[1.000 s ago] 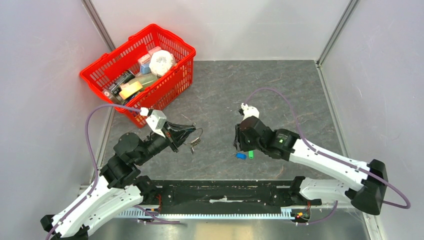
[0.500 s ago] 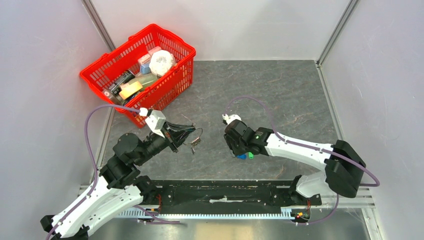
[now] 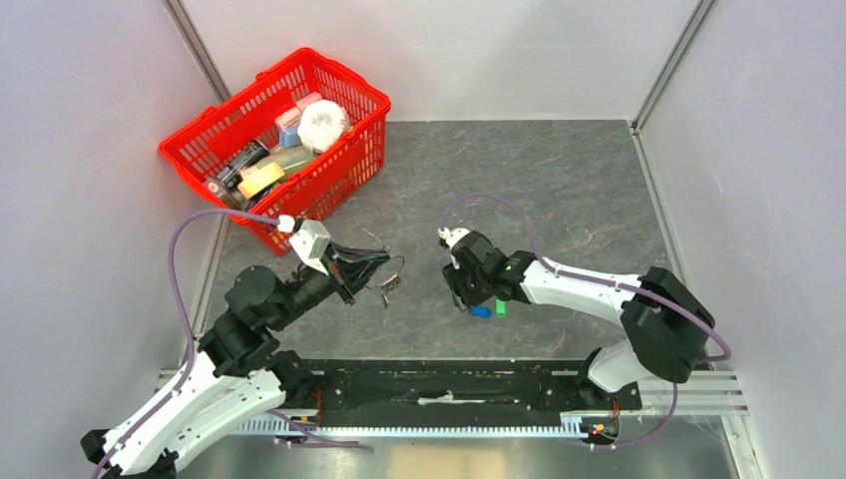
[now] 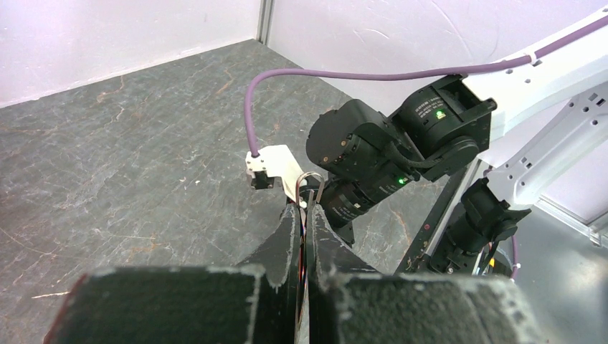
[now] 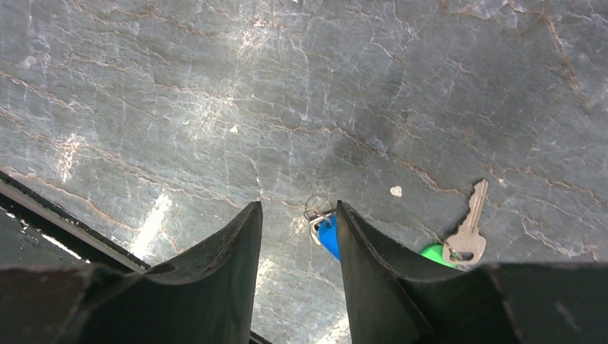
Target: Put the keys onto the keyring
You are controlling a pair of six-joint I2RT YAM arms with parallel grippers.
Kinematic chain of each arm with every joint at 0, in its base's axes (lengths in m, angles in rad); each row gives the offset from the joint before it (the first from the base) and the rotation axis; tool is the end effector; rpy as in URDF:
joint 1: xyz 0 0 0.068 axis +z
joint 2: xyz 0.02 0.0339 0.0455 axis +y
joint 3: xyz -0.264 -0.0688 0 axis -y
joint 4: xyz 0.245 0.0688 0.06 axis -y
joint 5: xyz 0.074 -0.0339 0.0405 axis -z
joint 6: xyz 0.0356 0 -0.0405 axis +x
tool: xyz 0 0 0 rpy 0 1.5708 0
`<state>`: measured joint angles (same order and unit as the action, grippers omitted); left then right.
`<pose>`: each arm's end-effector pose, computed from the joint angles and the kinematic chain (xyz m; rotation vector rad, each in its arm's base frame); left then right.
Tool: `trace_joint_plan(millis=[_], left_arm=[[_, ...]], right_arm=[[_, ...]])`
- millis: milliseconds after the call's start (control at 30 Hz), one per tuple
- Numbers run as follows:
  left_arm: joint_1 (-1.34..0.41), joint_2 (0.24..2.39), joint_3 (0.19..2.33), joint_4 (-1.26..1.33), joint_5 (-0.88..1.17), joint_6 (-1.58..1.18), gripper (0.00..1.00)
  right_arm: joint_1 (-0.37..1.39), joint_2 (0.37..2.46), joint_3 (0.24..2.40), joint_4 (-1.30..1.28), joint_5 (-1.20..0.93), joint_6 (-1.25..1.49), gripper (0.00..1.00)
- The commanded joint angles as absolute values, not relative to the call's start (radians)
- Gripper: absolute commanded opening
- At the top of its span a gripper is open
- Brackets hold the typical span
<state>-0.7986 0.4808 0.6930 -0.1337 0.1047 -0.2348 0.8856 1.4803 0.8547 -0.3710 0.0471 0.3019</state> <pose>0.0824 -0.0899 0.3544 0.5185 1.4726 -0.9040 0.1844 0.2230 0.1896 -0.7348 2.5089 0.3808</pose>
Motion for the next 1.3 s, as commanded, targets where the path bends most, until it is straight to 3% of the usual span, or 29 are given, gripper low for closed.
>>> trace_joint_plan(millis=[0,567,900,1267], left_arm=[[-0.798,0.48,0.718,-0.108,0.095,-0.229,0.02],[-0.798,0.482,0.717,-0.108,0.104,-0.232,0.02],[-0.798,0.484,0.713,-0.106,0.107,-0.238,0.02],[-0.798,0.482,0.709,-0.103,0.107,-0.239,0.02]], right_arm=[[0.86,1.504,0.838,-0.296,-0.032,0.284,0.5],[0.793,1.505,0.78,-0.27,-0.123,0.362,0.48],[0.785,1.456,0.747,-0.278,-0.132,0.396,0.42],[0.785,1.373,0.735,-0.318,-0.106,0.414,0.44]])
